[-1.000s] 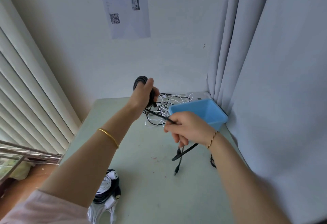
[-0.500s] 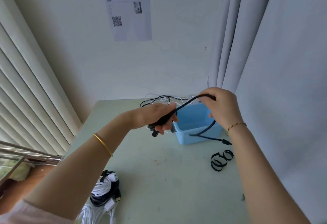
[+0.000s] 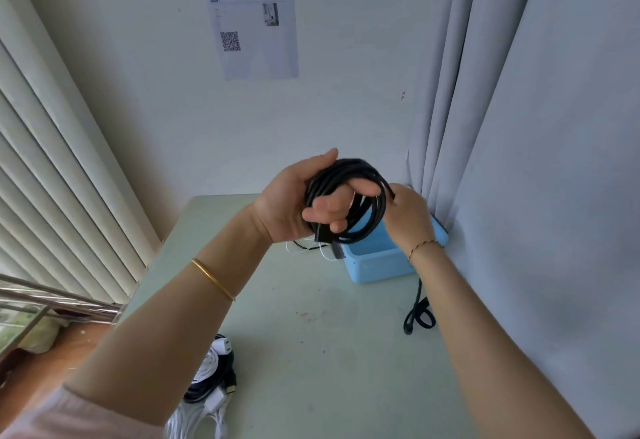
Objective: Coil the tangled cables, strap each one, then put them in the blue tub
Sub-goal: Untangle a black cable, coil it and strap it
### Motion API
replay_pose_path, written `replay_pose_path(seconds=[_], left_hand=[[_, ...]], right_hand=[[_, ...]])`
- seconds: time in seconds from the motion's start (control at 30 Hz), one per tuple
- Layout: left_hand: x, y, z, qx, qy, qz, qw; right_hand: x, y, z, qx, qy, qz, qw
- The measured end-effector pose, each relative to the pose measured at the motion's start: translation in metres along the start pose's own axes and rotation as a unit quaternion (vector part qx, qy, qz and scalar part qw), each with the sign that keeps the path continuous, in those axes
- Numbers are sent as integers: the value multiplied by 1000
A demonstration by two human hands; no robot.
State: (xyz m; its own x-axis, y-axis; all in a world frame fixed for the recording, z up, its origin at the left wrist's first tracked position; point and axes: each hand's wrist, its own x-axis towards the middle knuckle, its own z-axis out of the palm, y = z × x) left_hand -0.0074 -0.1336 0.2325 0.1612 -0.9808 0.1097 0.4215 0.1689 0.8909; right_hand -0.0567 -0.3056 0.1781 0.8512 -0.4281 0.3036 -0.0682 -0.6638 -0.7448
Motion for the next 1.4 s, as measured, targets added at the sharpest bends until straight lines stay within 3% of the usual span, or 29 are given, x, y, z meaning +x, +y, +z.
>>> replay_pose_path(seconds=[0.1,0.3,0.4,0.5,0.63,0.83,0.9,0.97,1.13,1.27,1.4], left_hand=[[4,5,0,-61,67,84,992],[13,12,-3,-27,278,226,933],[14,14,-13,44,365,242,898],[10,4,-21,172,425,190,868],[5,-11,-19,360,460,77,808],[3,-24,-19,568,402,-118,708],[3,-25,-14,560,356,-166,730],[3,-22,-9,497,325,-185,783],[0,-14,-3,332,212,-143,908],[-1,-8,-5,252,150,-101,951],[2,-3,0,61,174,-6,983]], right_hand=[[-8,1,12,-26,-31,-11,999],[-27,2,30,-43,-133,-84,987],[-40,5,35,-1,-229,-83,970],[-45,2,31,75,-284,-73,953],[-41,-12,22,115,-272,-92,951],[-31,-22,2,176,-195,-80,962],[-28,-24,-7,206,-166,-75,961],[-22,-26,-16,229,-129,-81,961],[-8,-18,-20,217,-79,-113,966],[-5,-12,-10,197,-65,-123,970],[-4,0,11,163,-64,-85,981]])
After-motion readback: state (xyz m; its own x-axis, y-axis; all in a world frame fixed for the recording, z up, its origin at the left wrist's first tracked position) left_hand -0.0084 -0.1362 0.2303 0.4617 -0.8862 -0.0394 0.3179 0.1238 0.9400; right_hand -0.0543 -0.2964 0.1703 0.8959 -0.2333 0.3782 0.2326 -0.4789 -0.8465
